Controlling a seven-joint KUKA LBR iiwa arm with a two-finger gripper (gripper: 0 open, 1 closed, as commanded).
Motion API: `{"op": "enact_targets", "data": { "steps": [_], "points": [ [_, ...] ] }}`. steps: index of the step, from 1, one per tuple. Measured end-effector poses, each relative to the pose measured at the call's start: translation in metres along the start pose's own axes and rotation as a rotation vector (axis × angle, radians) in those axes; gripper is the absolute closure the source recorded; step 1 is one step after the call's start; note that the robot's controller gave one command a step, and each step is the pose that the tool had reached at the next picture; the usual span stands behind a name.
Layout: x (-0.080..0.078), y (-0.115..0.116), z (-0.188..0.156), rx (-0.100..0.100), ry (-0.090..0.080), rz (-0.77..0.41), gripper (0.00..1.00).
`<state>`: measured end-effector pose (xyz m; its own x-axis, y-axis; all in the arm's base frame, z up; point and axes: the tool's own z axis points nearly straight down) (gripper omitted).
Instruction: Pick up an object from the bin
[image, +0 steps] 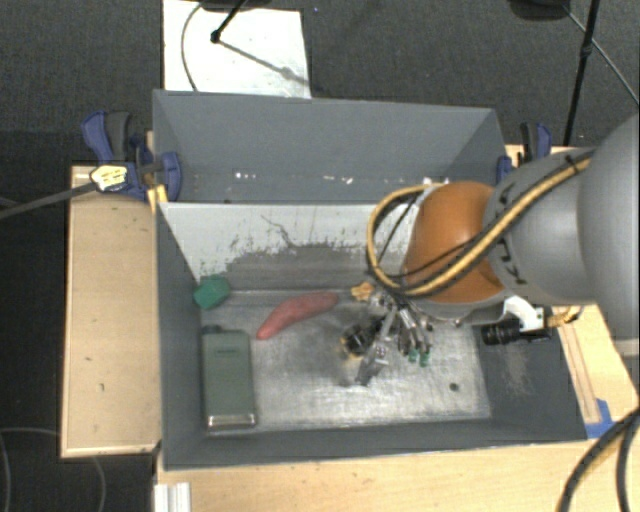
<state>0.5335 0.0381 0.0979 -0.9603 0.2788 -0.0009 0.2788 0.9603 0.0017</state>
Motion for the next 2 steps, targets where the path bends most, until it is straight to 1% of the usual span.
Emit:
{"op": "enact_targets", "data": {
  "steps": [1, 2],
  "points": [
    [-0.0023, -0.0172, 0.0218, 0.001, -0.001, -0.130, 1.00],
    [-0.0023, -0.0172, 0.0218, 0.000, -0.001, -0.129, 1.00]
  ]
}}
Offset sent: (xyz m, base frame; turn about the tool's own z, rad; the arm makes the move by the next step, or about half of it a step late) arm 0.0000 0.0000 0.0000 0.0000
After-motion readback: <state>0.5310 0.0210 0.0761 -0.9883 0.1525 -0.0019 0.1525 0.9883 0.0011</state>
